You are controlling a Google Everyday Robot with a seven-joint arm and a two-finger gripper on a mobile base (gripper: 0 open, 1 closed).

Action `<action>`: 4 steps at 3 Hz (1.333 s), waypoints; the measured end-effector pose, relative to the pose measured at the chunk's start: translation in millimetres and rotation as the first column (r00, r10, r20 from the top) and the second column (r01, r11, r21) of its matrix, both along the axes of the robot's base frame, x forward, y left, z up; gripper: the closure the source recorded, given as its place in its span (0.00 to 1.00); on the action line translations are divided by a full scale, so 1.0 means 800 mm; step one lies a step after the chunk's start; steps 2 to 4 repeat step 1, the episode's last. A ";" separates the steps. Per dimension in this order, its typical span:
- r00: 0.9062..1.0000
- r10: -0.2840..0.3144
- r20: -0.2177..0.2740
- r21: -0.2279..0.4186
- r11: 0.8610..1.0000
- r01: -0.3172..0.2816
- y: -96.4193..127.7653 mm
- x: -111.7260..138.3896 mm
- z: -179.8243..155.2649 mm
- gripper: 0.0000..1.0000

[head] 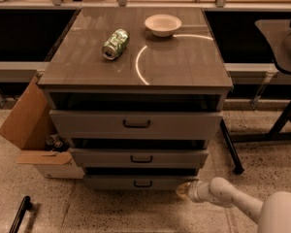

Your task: Close bottom drawer

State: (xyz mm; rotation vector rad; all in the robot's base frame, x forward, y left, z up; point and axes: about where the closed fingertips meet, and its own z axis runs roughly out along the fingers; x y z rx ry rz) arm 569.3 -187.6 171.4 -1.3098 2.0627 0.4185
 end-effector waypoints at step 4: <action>0.994 0.104 -0.016 0.028 0.994 -0.104 -0.008 -0.047 0.016 1.00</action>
Offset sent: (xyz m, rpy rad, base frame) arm 0.0000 0.0000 0.0000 0.0000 0.0000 0.0000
